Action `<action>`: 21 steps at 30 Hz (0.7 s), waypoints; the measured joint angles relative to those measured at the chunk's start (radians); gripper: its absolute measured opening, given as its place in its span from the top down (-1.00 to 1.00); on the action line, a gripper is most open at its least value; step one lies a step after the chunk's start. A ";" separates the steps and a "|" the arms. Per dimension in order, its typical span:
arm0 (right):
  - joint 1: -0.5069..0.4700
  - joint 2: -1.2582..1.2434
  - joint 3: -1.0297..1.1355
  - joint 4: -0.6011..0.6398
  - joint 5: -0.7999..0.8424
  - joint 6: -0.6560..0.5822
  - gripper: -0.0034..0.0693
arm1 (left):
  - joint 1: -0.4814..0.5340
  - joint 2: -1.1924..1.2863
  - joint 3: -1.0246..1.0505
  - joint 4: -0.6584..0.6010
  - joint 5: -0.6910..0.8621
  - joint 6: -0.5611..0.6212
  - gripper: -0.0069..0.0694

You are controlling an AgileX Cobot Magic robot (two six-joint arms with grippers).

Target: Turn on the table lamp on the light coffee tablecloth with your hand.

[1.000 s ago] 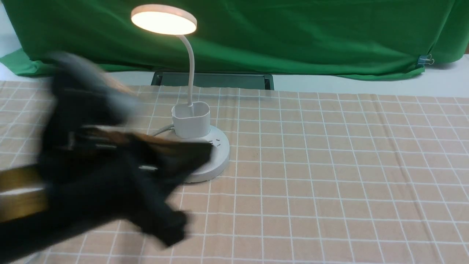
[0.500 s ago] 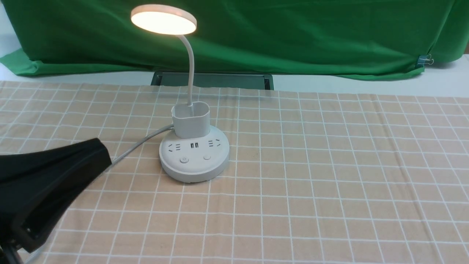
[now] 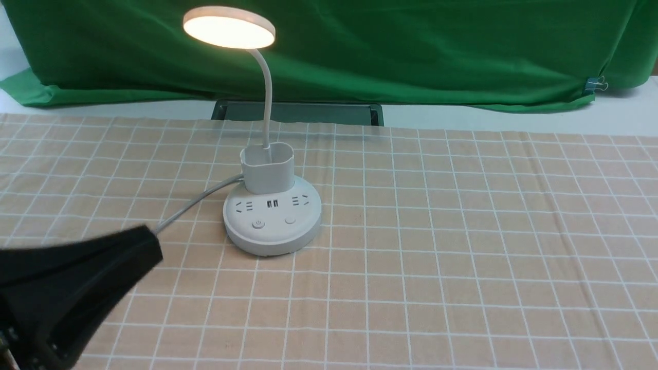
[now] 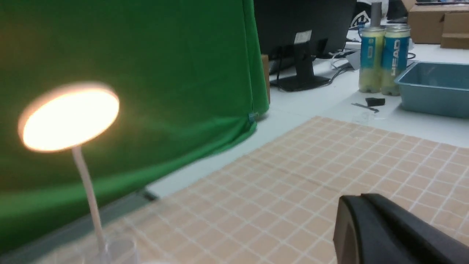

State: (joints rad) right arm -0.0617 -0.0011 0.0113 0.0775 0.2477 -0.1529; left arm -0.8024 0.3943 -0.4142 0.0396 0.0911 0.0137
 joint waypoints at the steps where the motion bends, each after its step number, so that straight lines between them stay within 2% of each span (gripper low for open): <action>1: 0.000 0.000 0.000 0.000 0.000 0.000 0.25 | 0.028 -0.026 0.030 0.016 -0.009 -0.055 0.82; 2: 0.000 0.000 0.000 0.000 0.000 0.000 0.25 | 0.074 -0.062 0.066 0.026 -0.015 -0.105 0.82; 5: 0.000 0.000 0.000 0.000 0.000 0.000 0.25 | 0.205 -0.156 0.147 0.037 -0.027 -0.148 0.82; 7: 0.000 0.000 0.000 0.000 0.000 0.000 0.25 | 0.312 -0.222 0.203 0.036 -0.027 -0.158 0.82; 8: 0.000 0.000 0.000 0.000 0.000 0.000 0.25 | 0.334 -0.228 0.208 0.033 -0.027 -0.160 0.82; 9: 0.000 0.000 0.000 0.000 0.000 0.000 0.25 | 0.411 -0.279 0.246 0.028 -0.028 -0.165 0.82; 13: 0.000 0.000 0.000 0.000 0.000 0.000 0.25 | 0.607 -0.377 0.357 -0.002 -0.046 -0.168 0.82; 17: 0.000 0.000 0.000 0.000 0.000 0.000 0.25 | 0.716 -0.392 0.417 -0.016 -0.068 -0.168 0.82; 21: 0.000 0.000 0.000 0.000 0.000 0.000 0.25 | 0.725 -0.393 0.418 -0.017 0.038 -0.168 0.82</action>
State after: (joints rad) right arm -0.0617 -0.0011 0.0113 0.0775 0.2477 -0.1529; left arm -0.0776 0.0010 0.0036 0.0222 0.1291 -0.1542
